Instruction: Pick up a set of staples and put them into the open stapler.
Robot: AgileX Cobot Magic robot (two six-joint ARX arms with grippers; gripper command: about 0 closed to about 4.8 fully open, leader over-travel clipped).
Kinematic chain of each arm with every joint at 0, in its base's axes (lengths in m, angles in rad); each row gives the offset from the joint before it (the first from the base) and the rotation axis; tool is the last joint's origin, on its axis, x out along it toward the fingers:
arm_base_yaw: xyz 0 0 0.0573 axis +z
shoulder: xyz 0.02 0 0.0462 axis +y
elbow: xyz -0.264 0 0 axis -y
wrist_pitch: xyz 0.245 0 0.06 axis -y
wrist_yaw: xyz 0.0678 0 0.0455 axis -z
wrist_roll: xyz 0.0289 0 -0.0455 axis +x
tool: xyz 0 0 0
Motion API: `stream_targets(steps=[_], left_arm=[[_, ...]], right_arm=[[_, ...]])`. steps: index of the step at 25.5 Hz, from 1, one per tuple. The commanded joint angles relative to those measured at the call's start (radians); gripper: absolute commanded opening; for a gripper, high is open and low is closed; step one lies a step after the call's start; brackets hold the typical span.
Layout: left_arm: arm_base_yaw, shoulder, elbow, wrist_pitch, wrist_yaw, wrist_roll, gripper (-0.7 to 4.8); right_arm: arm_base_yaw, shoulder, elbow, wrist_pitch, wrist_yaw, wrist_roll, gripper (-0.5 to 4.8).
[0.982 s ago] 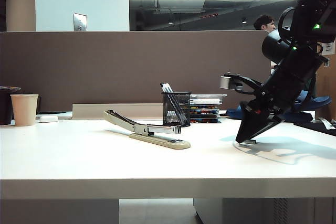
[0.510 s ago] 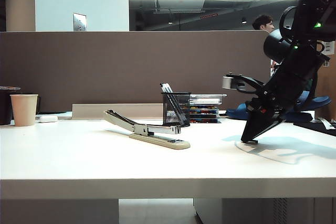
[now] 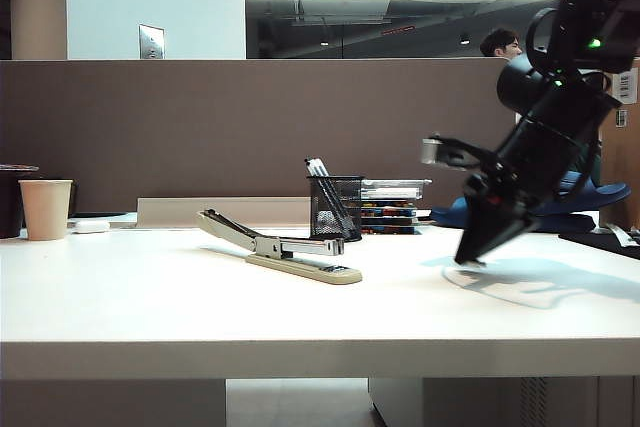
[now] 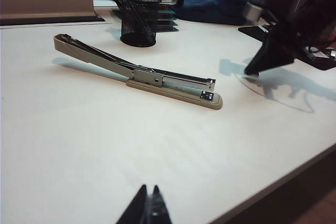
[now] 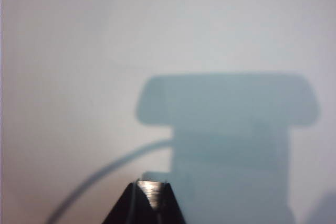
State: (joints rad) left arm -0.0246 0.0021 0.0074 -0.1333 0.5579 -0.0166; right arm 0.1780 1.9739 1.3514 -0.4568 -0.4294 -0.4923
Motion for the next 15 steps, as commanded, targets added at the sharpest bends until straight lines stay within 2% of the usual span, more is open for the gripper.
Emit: stream_targets(steps=[1,8,13,15], left_arm=[[0.001,0.000,0.001,-0.008,0.003,0.001,-0.06],[0.001,0.000,0.001,-0.008,0.003,0.002,-0.06],[0.001,0.000,0.001,-0.008,0.004,0.002,-0.06],[0.002,0.000,0.001,-0.008,0.004,0.001,-0.06]], right_arm=[[0.004,-0.009,0.046,0.012,-0.089,0.028,-0.02],[0.055,-0.009,0.067,0.027,-0.188,0.065,-0.02],[0.117,-0.009,0.067,0.077,-0.201,0.085,-0.02],[0.139,-0.009,0.067,0.121,-0.206,0.137,-0.02]])
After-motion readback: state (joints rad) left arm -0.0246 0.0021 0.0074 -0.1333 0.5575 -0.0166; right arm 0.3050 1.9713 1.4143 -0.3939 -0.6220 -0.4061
